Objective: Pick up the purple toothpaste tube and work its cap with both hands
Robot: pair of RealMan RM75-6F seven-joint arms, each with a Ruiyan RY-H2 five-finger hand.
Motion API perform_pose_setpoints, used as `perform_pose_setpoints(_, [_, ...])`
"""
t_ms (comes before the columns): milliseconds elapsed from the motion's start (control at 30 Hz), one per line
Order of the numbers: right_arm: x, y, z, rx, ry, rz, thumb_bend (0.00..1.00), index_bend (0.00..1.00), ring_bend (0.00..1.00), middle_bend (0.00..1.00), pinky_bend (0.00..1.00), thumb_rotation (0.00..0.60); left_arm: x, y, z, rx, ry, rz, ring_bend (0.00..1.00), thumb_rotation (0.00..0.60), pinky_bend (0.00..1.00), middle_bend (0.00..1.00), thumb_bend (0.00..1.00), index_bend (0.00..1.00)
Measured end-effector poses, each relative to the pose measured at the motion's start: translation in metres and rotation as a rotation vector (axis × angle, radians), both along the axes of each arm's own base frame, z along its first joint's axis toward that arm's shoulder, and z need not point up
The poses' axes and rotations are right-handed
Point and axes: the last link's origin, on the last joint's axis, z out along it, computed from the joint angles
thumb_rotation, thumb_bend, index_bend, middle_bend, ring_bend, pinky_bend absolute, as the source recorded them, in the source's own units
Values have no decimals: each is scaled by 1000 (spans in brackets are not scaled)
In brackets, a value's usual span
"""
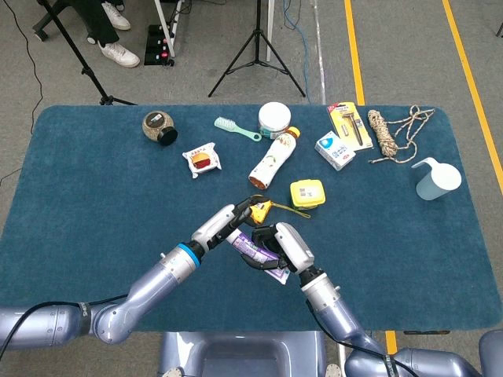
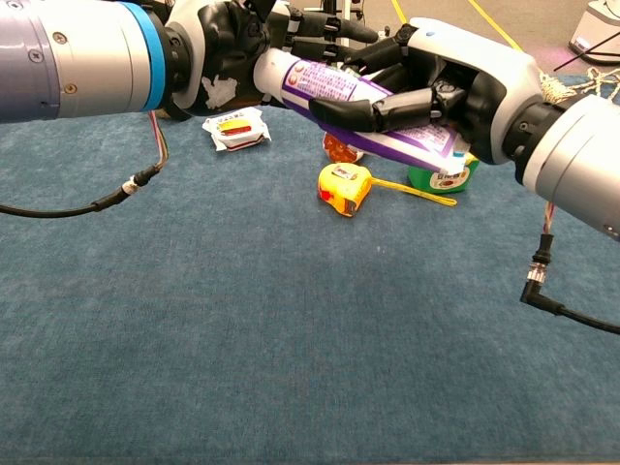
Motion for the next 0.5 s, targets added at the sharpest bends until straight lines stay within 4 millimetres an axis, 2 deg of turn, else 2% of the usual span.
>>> perform_pose_setpoints(500, [-1, -4, 1, 35, -82, -23, 391, 872, 1000, 952, 1000, 600, -4, 3, 6, -44, -61, 42, 31, 0, 243, 96, 98, 84])
